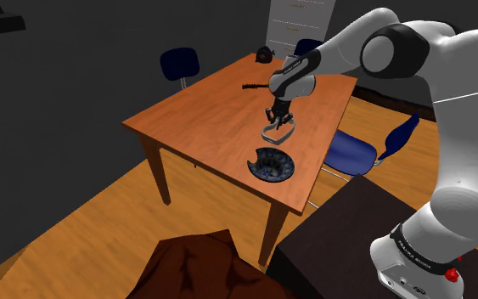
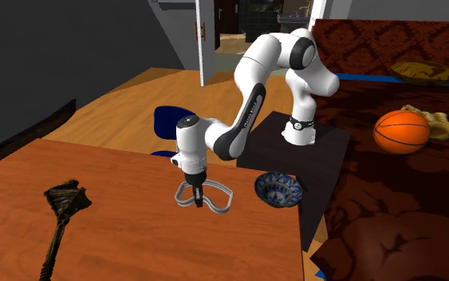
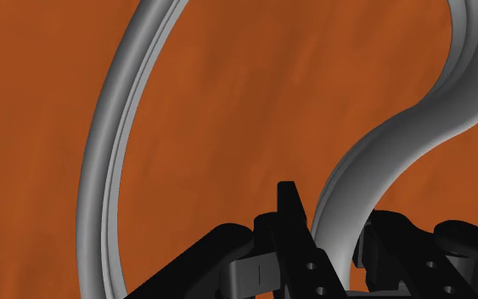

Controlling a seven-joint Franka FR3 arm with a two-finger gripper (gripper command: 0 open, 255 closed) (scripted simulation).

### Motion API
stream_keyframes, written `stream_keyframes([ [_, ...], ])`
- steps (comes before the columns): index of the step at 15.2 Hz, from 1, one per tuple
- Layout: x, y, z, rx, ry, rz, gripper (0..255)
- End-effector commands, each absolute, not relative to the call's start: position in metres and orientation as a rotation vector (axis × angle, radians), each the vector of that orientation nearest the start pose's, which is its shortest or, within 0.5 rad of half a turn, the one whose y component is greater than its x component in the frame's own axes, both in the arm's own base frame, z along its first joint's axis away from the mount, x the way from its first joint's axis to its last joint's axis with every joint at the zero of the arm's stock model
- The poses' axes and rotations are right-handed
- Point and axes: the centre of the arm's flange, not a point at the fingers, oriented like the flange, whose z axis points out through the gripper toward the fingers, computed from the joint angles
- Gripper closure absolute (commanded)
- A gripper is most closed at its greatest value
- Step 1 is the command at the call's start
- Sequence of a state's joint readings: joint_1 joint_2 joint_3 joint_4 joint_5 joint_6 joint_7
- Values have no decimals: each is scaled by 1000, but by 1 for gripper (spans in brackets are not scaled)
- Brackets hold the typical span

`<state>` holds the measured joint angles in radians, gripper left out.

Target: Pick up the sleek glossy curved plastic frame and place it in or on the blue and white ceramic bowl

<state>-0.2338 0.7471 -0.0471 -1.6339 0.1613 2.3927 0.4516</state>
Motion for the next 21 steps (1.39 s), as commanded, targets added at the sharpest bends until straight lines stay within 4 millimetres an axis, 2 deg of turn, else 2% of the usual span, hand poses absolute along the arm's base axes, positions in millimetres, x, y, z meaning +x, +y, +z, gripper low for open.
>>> stream_keyframes([
  [1,663,-186,192,-2798,1245,-10,255],
  [21,663,-186,297,-2798,1245,-10,255],
])
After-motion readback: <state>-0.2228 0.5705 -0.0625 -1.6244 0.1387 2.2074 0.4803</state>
